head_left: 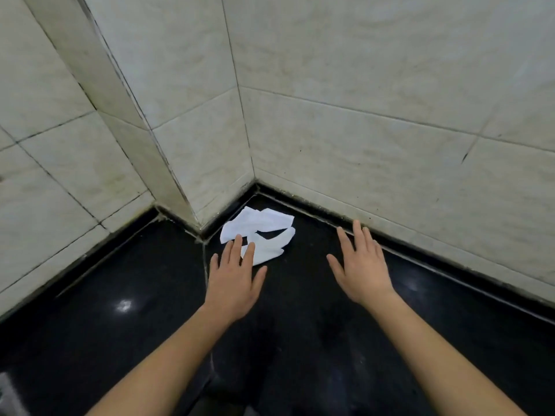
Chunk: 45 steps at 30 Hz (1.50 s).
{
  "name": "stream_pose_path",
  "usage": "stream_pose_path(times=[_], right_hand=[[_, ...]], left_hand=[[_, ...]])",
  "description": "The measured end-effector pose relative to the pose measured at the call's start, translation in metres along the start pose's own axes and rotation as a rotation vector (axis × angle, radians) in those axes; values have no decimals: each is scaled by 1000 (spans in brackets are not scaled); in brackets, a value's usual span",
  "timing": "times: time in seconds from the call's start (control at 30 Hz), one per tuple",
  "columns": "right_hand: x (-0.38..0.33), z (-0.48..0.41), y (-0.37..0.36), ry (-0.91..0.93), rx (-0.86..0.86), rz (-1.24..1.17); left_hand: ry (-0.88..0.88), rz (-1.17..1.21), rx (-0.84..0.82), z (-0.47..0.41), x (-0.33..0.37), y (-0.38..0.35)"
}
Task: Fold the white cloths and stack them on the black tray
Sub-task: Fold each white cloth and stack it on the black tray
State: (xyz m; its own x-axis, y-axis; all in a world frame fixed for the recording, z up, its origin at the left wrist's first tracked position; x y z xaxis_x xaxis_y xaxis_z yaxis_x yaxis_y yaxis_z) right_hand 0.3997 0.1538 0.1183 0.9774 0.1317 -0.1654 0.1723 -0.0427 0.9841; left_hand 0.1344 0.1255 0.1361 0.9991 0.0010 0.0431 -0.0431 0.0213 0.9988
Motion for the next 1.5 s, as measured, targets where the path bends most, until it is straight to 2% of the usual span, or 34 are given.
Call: stream_pose_path(times=[0.1,0.37,0.57,0.63,0.73,0.8,0.87,0.97,1.1,1.17,1.3,1.4,1.5], right_hand=[[-27,-33,-27,-97,-44,-28],[-110,-112,-104,-157,-230,-99],[-143,-132,-153,-103,-379,-59],[-145,-140,-163,-68,-407,3],[-140,-147,-173,-18,-555,51],[-135,-139,-174,-10,-619,54],[-131,-123,-174,-8,-621,49],[-131,-93,-172,-23,-597,26],[-126,-68,-169,-44,-543,-57],[-123,-68,-165,-81,-461,-90],[-123,-79,-160,-112,-188,-112],[-123,-84,-161,53,-361,-37],[-121,-79,-158,182,-559,120]], left_hand=[[-43,8,-69,-54,-39,-22],[-106,74,-203,-154,-118,-90],[65,350,-305,-182,-141,-134],[26,401,-276,-186,-142,-145],[-40,437,-280,-192,-134,-163],[-8,432,-327,-193,-122,-173],[12,384,-352,-190,-108,-181],[-74,311,-331,-176,-92,-187],[-95,359,-322,-148,-88,-188],[-108,401,-309,-138,-93,-189],[-203,478,-281,-116,-108,-180],[-273,518,-230,-103,-116,-167],[-252,570,-174,-94,-121,-151]])
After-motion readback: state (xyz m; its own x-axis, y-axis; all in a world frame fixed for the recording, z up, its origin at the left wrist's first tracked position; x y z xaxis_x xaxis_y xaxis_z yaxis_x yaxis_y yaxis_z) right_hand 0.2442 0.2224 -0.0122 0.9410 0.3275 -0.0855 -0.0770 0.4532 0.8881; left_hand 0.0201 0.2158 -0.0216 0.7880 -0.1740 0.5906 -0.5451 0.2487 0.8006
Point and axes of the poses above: each hand's wrist, its own z-axis away from the middle knuckle, its own y-axis out of the back of the hand, x = y × z, the point moved 1 cm from there along -z, towards the middle knuckle, and after that the axes turned 4 degrees about y, right-handed, at the moved point
